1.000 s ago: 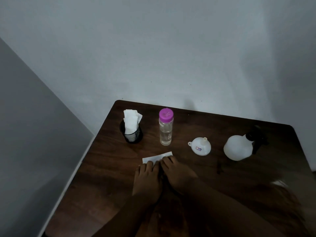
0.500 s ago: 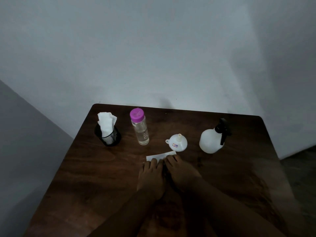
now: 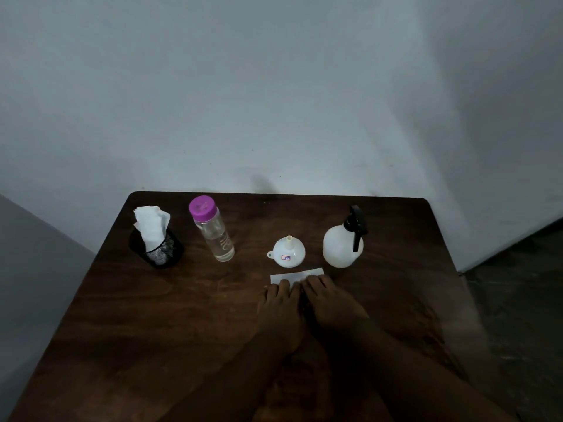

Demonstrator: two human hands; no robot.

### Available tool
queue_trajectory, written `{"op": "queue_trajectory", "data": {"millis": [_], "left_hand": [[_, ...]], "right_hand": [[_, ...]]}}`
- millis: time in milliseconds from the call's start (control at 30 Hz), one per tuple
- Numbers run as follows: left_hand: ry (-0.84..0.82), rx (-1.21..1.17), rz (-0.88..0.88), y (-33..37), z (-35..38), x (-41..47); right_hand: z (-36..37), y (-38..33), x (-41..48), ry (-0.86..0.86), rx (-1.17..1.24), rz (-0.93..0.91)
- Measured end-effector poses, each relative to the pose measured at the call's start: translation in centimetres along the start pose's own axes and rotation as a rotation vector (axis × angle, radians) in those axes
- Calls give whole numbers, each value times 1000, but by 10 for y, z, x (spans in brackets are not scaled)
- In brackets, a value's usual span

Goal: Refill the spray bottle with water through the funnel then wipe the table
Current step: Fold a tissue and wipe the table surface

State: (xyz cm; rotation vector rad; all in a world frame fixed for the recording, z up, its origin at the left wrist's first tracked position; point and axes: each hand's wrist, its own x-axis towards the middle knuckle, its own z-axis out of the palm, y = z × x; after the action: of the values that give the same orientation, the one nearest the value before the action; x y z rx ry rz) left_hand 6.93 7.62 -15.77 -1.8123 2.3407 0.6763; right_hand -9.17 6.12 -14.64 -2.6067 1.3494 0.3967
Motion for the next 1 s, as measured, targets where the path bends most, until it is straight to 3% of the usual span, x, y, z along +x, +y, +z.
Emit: {"op": "queue_trajectory", "data": {"millis": [500,767,867,1000], "left_hand": [[-48,21,154,61,6,19],[-14,85,235,98,9,35],[-26,93,272,111,9,41],[-57,118,326,127,9,45]], "right_hand": [[21,49,-45,-98,128,156],[29,78,-70,-56,94,218],[42,90,-79,-150,27,236],[36,91,-94,-44,-27,194]]}}
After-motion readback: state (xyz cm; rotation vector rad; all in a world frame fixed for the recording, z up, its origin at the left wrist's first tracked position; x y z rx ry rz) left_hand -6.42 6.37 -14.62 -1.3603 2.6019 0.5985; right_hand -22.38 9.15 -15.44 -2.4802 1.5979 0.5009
